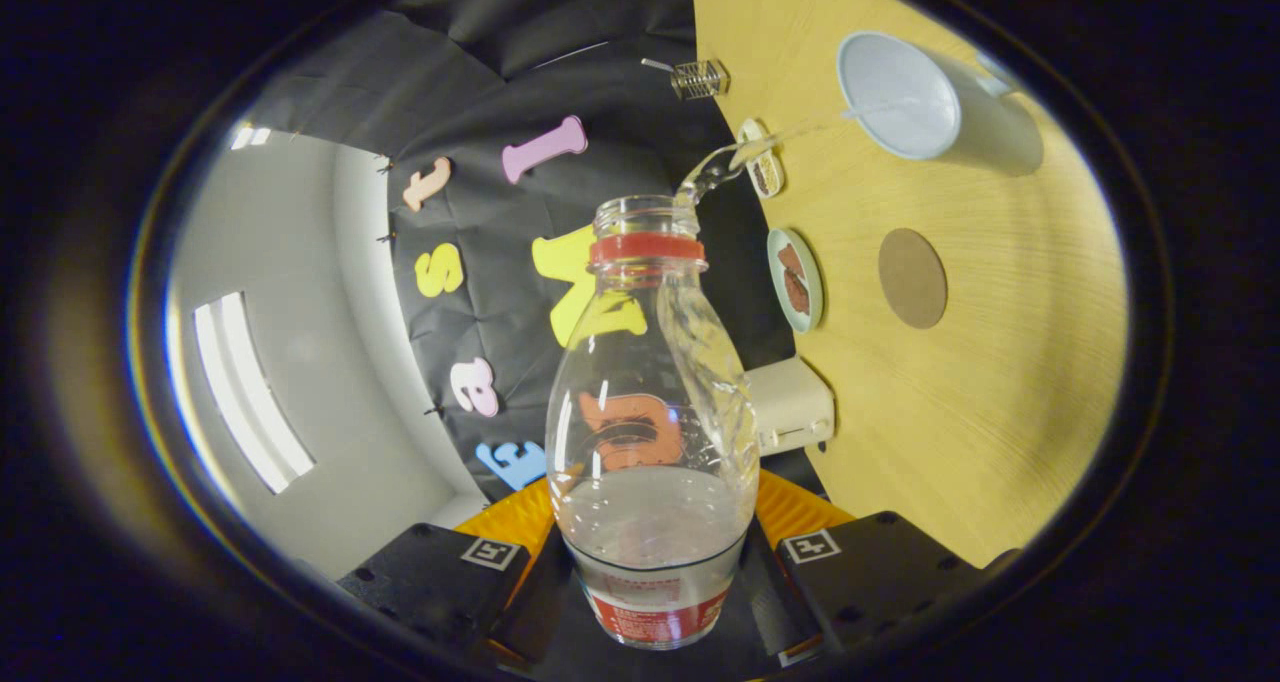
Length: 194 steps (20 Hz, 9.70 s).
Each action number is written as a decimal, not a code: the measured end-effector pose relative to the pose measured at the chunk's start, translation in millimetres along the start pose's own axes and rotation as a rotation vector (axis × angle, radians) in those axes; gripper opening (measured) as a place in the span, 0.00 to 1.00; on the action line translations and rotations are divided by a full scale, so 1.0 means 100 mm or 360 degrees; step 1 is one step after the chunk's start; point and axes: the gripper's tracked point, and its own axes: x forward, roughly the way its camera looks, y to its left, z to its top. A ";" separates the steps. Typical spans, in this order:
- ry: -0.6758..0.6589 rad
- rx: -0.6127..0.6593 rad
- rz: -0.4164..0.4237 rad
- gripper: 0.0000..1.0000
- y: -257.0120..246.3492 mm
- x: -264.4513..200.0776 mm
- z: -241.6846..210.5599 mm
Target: Take the bottle from table, then pour the juice into the cup, finally place the bottle on the coaster
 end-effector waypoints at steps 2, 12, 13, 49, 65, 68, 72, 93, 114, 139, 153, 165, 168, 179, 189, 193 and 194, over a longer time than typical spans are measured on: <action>-0.0001 0.0010 0.0007 0.80 0.00 0.00 0.02; -0.0028 0.0061 0.0038 0.80 0.11 -0.02 0.07; -0.0028 0.0063 0.0040 0.80 0.14 -0.02 0.07; -0.0175 0.0676 0.0245 0.80 0.74 -0.02 0.49; -0.0198 0.0770 0.0233 0.80 0.67 -0.02 0.62; -0.0204 0.0783 0.0242 0.80 0.67 -0.02 0.63; -0.0204 0.0686 0.0243 0.80 0.70 -0.04 0.56; 0.0187 -0.1449 -0.0537 0.81 -0.21 -0.04 0.36; 0.0078 -0.2746 -0.0556 0.82 -0.09 1.00 0.79; 0.0181 -0.2792 -0.0733 0.95 -1.47 1.43 1.07; 0.0032 -0.2833 -0.0592 1.00 -0.49 0.86 0.86; 0.0140 -0.3001 -0.0751 1.00 0.33 -0.11 0.60; 0.0103 -0.2901 -0.0642 1.00 0.62 -0.27 0.43; -0.0071 -0.2872 -0.0648 1.00 1.53 -0.84 0.21; -0.0104 -0.2975 -0.0602 1.00 2.04 -1.36 -0.03; -0.0139 -0.2933 -0.0563 1.00 2.06 -1.52 -0.07; -0.0125 -0.2925 -0.0574 1.00 2.01 -1.54 -0.08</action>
